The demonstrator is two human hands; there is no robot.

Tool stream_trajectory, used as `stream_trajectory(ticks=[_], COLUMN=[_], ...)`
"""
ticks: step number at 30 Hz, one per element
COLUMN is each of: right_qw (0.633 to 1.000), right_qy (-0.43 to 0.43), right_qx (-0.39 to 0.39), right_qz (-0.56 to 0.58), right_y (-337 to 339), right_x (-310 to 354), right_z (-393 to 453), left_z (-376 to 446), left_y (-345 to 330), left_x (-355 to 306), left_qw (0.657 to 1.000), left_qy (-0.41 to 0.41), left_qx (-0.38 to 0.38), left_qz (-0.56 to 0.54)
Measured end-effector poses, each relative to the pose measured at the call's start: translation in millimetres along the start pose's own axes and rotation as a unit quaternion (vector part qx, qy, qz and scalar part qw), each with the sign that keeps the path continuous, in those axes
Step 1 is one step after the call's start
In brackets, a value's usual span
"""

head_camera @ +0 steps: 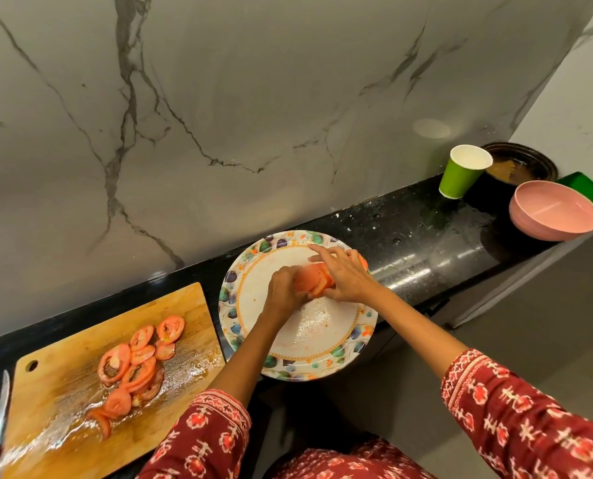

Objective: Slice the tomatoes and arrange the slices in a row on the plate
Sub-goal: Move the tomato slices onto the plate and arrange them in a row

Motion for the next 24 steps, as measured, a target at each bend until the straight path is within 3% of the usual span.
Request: stream_trajectory(ticks=[24], right_qw=[0.999], right_qy=[0.024], right_qx=[0.039], right_qz=[0.002], right_y=[-15], right_x=[-2], right_z=[14], left_z=[-10], left_y=[3], left_x=[13], left_qw=[0.998], left_qy=[0.045], left_qx=[-0.036], left_qz=[-0.021])
Point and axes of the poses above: each hand's wrist, its own z-axis towards the middle knuckle, its own y-axis out of the back of the hand, x = y × z, the point moved 8 cm from there along z, towards the middle knuckle, and after that the axes turned 15 degrees about z, right-handed, at the moved point
